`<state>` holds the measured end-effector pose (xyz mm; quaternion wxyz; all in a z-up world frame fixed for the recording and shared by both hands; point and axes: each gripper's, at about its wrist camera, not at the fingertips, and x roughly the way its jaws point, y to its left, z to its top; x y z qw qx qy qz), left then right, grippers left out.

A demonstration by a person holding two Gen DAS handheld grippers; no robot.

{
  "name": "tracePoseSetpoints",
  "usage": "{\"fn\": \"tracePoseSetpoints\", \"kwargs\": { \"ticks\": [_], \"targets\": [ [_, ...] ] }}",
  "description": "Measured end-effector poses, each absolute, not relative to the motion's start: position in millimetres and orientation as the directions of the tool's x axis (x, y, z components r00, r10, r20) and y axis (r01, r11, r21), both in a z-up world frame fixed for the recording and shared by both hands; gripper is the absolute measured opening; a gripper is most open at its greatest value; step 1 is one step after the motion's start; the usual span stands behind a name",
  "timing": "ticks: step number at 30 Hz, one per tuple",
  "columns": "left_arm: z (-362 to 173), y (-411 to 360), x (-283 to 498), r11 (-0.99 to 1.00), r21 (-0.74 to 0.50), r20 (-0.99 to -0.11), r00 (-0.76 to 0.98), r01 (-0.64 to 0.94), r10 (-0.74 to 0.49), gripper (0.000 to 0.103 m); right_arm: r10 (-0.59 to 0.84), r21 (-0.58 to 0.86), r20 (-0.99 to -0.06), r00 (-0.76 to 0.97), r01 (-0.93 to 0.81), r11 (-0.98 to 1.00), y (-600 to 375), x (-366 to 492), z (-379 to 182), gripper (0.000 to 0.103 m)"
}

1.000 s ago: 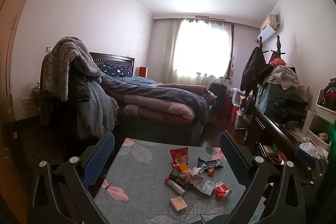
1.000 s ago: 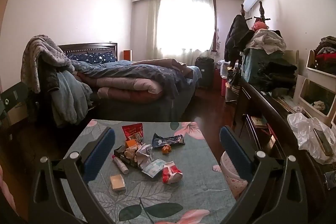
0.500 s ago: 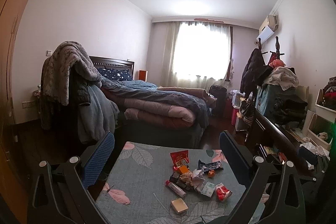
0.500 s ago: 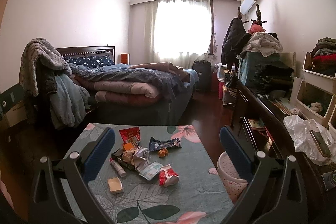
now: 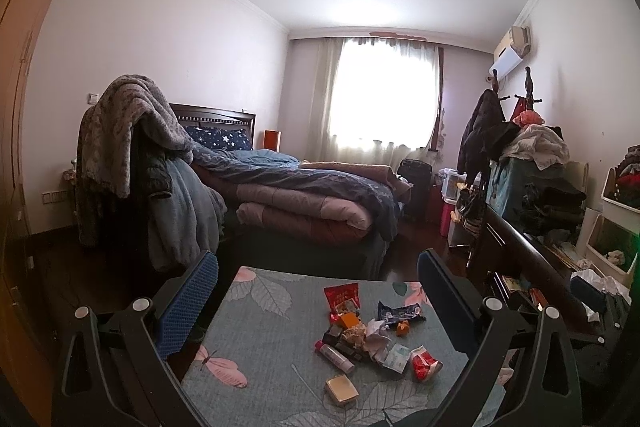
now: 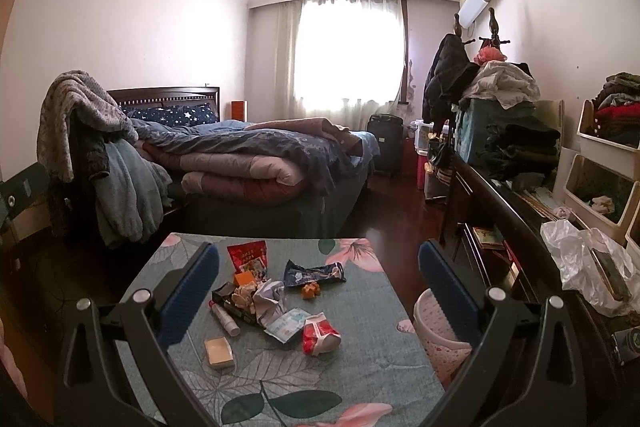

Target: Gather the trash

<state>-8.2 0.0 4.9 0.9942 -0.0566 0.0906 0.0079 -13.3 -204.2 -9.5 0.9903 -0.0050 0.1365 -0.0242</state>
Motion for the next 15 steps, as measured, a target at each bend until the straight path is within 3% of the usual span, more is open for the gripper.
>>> {"fn": "tracePoseSetpoints", "kwargs": {
  "ticks": [15],
  "targets": [
    [1.1, 1.1, -6.7, 0.993, -0.113, -0.184, 0.983, -0.023, 0.002, 0.099, -0.05, -0.019, -0.275, 0.96, 0.046, 0.999, -204.4, -13.0, -10.7, 0.1]
  ]
}}
